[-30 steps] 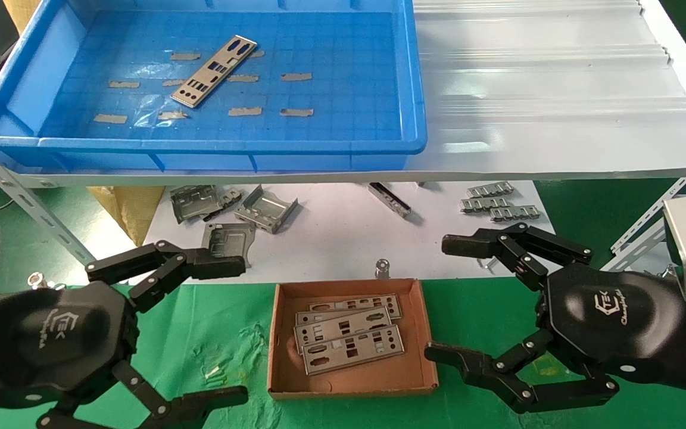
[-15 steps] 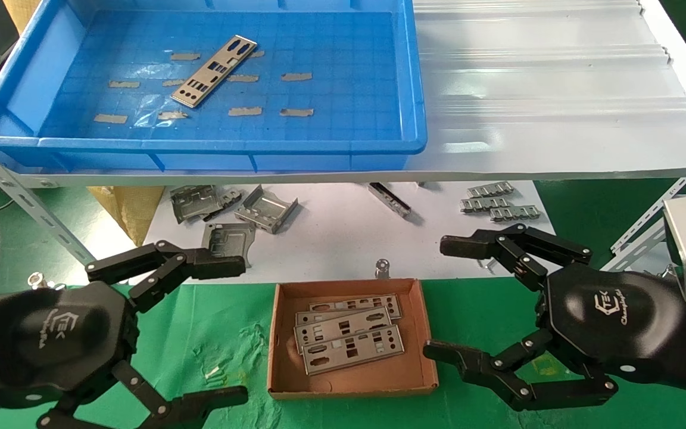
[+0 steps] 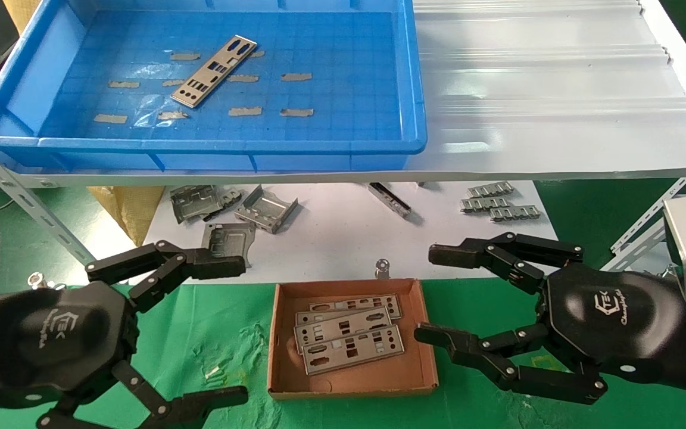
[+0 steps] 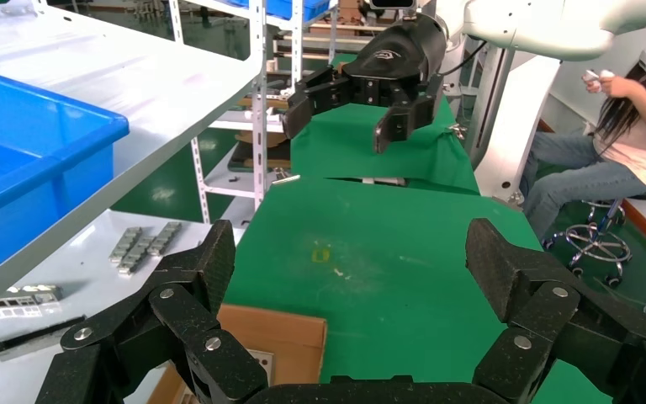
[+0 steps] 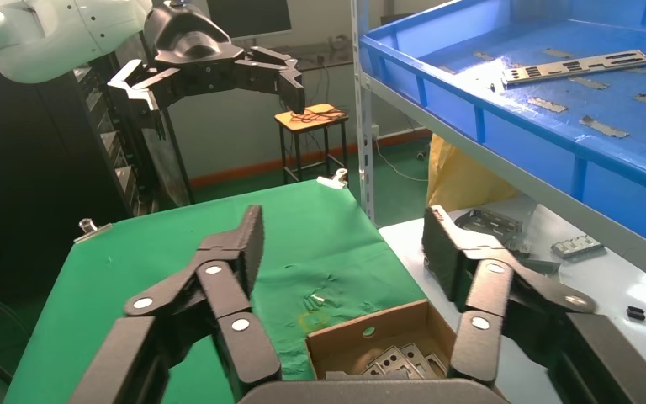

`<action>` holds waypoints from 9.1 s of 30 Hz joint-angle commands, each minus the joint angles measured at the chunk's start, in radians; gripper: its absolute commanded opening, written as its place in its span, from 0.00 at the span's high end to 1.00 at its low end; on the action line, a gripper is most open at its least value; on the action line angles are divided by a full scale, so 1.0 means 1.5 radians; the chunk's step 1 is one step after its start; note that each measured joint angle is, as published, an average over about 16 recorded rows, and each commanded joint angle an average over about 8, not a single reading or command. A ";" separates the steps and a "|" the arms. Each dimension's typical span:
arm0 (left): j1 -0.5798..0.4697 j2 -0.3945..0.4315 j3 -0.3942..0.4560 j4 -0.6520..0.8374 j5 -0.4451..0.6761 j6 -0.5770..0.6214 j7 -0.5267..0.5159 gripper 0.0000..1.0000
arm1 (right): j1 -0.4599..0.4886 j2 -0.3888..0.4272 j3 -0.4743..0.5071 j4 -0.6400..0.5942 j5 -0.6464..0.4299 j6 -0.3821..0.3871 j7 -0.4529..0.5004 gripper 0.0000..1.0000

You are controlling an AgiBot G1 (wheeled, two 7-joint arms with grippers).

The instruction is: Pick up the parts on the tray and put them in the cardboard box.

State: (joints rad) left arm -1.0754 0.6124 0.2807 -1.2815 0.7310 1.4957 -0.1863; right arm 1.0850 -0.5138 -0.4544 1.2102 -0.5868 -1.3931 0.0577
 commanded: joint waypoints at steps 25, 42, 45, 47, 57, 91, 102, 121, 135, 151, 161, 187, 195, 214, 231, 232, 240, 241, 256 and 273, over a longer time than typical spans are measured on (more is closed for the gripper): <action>0.000 0.000 0.000 0.000 0.000 0.000 0.000 0.00 | 0.000 0.000 0.000 0.000 0.000 0.000 0.000 1.00; 0.000 0.000 0.000 0.000 0.000 0.000 0.000 0.00 | 0.000 0.000 0.000 0.000 0.000 0.000 0.000 1.00; -0.001 0.000 0.000 0.000 0.001 0.000 0.000 0.00 | 0.000 0.000 0.000 0.000 0.000 0.000 0.000 1.00; -0.008 0.002 0.001 -0.001 0.003 0.000 -0.002 0.00 | 0.000 0.000 0.000 0.000 0.000 0.000 0.000 1.00; -0.197 0.066 0.041 0.101 0.102 -0.019 -0.031 0.00 | 0.000 0.000 0.000 0.000 0.000 0.000 0.000 1.00; -0.629 0.398 0.162 0.838 0.432 -0.363 0.055 0.74 | 0.000 0.000 0.000 0.000 0.000 0.000 0.000 0.00; -0.621 0.411 0.161 0.846 0.430 -0.396 0.071 1.00 | 0.000 0.000 0.000 0.000 0.000 0.000 0.000 0.00; -0.613 0.426 0.165 0.854 0.436 -0.437 0.080 1.00 | 0.000 0.000 0.000 0.000 0.000 0.000 0.000 0.00; -0.623 0.424 0.161 0.847 0.430 -0.439 0.087 1.00 | 0.000 0.000 0.000 0.000 0.000 0.000 0.000 0.00; -0.649 0.399 0.137 0.815 0.392 -0.267 0.123 1.00 | 0.000 0.000 0.000 0.000 0.000 0.000 0.000 0.00; -0.631 0.371 0.140 0.779 0.381 0.020 0.187 1.00 | 0.000 0.000 0.000 0.000 0.000 0.000 0.000 0.00; -0.376 0.436 0.348 0.637 0.349 0.003 0.463 1.00 | 0.000 0.000 0.000 0.000 0.000 0.000 0.000 0.00; -0.373 0.480 0.361 0.732 0.368 -0.030 0.497 0.85 | 0.000 0.000 0.000 0.000 0.000 0.000 0.000 0.00; -0.357 0.493 0.363 0.749 0.347 -0.131 0.497 0.00 | 0.000 0.000 0.000 0.000 0.000 0.000 0.000 0.00; -0.360 0.450 0.321 0.773 0.242 0.076 0.407 0.00 | 0.000 0.000 0.000 0.000 0.000 0.000 0.000 0.00; -0.359 0.449 0.319 0.773 0.239 0.079 0.404 0.00 | 0.000 0.000 0.000 0.000 0.000 0.000 0.000 0.00; -0.356 0.447 0.318 0.771 0.239 0.077 0.406 0.00 | 0.000 0.000 0.000 0.000 0.000 0.000 0.000 0.00; -0.356 0.447 0.318 0.769 0.239 0.076 0.405 0.00 | 0.000 0.000 0.000 0.000 0.000 0.000 0.000 0.00; -0.282 0.355 0.252 0.610 0.190 0.060 0.322 0.00 | 0.000 0.000 0.000 0.000 0.000 0.000 0.000 0.00; -0.181 0.227 0.162 0.390 0.122 0.038 0.206 0.00 | 0.000 0.000 0.000 0.000 0.000 0.000 0.000 0.00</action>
State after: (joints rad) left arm -1.3466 0.9531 0.5233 -0.6955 0.9140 1.5530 0.1230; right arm 1.0847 -0.5136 -0.4543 1.2099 -0.5866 -1.3933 0.0577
